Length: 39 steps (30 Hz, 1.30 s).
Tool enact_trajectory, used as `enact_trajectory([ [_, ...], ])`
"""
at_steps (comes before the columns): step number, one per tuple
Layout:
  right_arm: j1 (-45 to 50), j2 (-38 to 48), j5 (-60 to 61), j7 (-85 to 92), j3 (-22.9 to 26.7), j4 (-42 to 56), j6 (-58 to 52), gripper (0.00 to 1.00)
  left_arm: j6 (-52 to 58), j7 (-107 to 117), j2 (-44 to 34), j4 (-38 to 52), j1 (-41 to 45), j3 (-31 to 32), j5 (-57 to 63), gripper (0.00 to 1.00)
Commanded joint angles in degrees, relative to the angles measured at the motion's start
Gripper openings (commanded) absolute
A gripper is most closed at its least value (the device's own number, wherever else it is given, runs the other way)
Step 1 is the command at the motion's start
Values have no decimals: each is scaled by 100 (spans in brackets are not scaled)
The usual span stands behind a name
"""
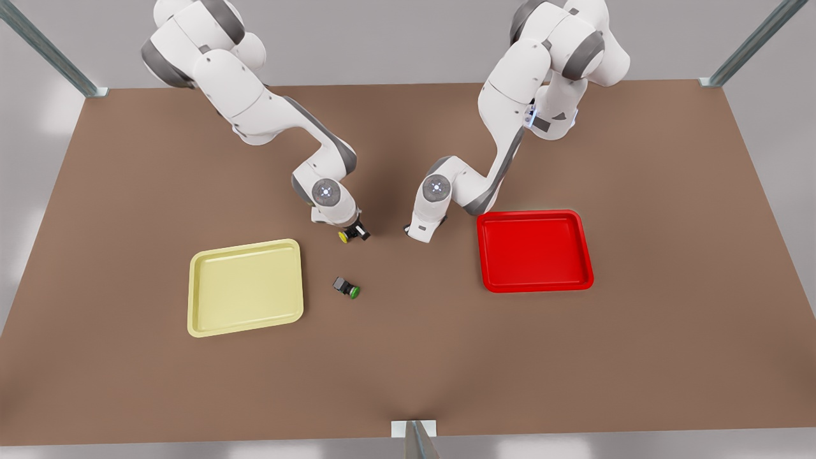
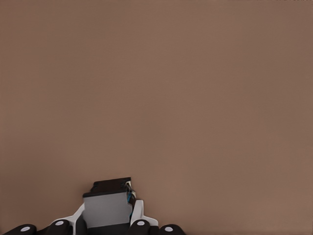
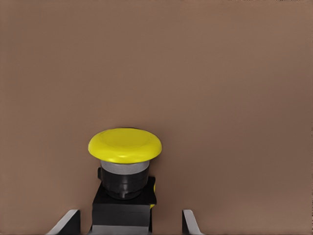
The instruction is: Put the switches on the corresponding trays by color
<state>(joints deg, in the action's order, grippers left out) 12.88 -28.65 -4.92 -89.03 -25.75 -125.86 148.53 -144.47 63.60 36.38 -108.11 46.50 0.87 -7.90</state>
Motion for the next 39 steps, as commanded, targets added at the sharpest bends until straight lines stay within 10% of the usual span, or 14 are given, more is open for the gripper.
enact_trajectory([
  [1, -5, 0, 0, 0, 0, 0, 9, 62, 6, -5, 0, 0, 0, 0, -45, 52],
  [9, -13, -17, -624, -299, 9, -17, 105, 54, 621, -111, -465, 0, -9, -184, -45, 52],
  [24, -188, 272, -650, -220, 0, 53, 26, 46, 2230, -4426, -1142, -588, -53, -2935, -589, 53],
  [26, -488, 361, -668, 395, 87, 79, 26, 46, 2230, -4496, -1107, -615, -62, -2944, -589, 100],
  [36, -1534, 809, -668, 4843, 1749, -158, -26, 46, 2405, -4698, -1362, -361, -53, -3198, -589, 100],
  [39, -1622, 774, -668, 4922, 1767, -158, -9, 78, 3654, -5480, -1266, 1388, -79, -3577, -519, 100],
])
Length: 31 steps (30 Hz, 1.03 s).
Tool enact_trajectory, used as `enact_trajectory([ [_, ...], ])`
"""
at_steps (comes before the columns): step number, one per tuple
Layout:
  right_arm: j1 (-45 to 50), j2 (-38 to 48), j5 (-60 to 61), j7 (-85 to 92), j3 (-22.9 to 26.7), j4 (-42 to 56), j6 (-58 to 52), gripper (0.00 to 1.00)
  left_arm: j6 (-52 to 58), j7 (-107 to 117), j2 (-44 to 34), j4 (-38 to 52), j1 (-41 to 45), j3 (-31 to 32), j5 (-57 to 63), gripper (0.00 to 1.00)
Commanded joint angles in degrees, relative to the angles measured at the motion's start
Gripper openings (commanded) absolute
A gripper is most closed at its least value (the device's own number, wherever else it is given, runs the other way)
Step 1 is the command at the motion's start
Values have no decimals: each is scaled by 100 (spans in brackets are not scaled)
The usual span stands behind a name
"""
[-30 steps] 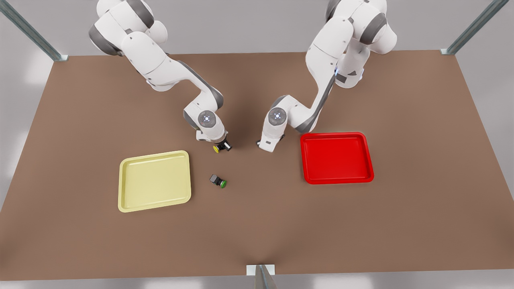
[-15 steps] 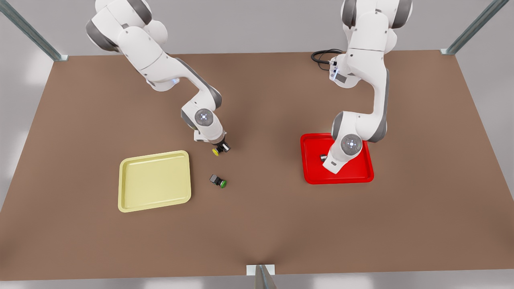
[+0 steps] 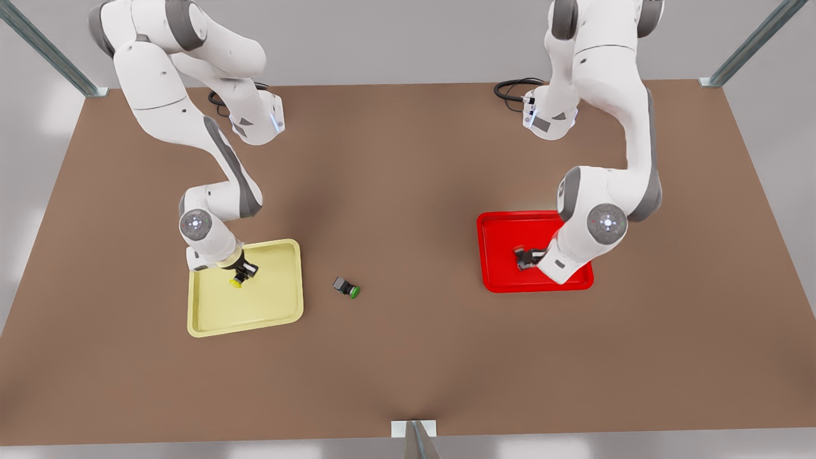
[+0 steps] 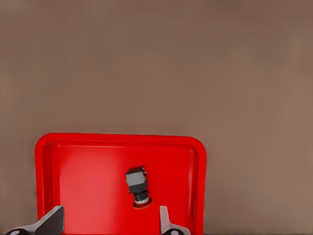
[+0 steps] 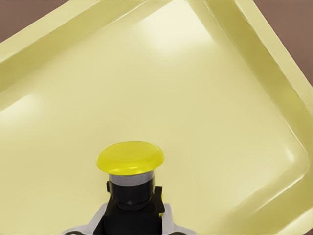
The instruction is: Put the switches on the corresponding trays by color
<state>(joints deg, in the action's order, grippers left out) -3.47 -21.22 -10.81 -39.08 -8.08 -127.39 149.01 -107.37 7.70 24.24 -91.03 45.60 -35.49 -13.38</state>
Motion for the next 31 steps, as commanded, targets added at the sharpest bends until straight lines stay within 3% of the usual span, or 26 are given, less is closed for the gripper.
enact_trajectory([
  [1, 4, -14, -80, -56, 8, 3, -30, 92, 67, -67, 28, 163, -25, -54, 63, 100],
  [3, -14, -40, -80, -56, 17, 21, -22, 97, 445, -269, 54, 752, -42, -108, 537, 100],
  [4, -14, -31, -80, -56, 17, 38, -30, 100, 691, -348, 2, 1069, -498, 164, 582, 100],
  [6, -31, 48, -80, -47, 17, 47, -83, 100, 893, -173, -447, 1342, -2598, 2703, 1495, 100],
  [7, -23, 109, -80, -47, 8, 82, -206, 100, 902, -6, -561, 1342, -3311, 3645, 2014, 100],
  [9, -23, 180, -80, 6, 8, 153, -443, 100, 946, 30, -631, 1342, -3971, 4401, 2173, 100],
  [16, -23, 311, -71, 40, -1, 188, -470, 100, 937, 30, -614, 1333, -4068, 4533, 2296, 100],
  [18, -31, 522, 0, 506, 8, 934, -1918, 100, 946, 30, -623, 1333, -4068, 4533, 2296, 100],
  [20, -110, 786, 8, 989, -1, 1233, -2359, 100, 955, 30, -640, 1333, -4068, 4533, 2296, 100],
  [25, -269, 1041, 501, 2818, 140, 3703, -5470, 100, 981, 30, -640, 1333, -4068, 4533, 2296, 100],
  [31, -286, 1269, 509, 3029, 166, 3888, -5805, 100, 990, 30, -878, 1263, -4165, 4586, 2296, 100],
])
